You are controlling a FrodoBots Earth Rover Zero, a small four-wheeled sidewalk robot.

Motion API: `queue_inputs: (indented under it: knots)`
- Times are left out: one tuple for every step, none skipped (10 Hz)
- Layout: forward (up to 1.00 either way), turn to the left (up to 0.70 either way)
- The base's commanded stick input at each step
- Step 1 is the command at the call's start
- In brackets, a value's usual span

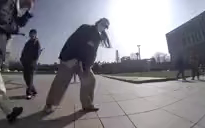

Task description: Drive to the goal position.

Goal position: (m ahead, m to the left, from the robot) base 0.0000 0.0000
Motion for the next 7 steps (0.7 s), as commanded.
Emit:
queue_inputs:
  knots:
    - [0.0, 0.0]
    - [0.0, 0.0]
    - [0.0, 0.0]
    - [0.0, 0.0]
    - [0.0, 0.0]
    - [0.0, 0.0]
    - [0.0, 0.0]
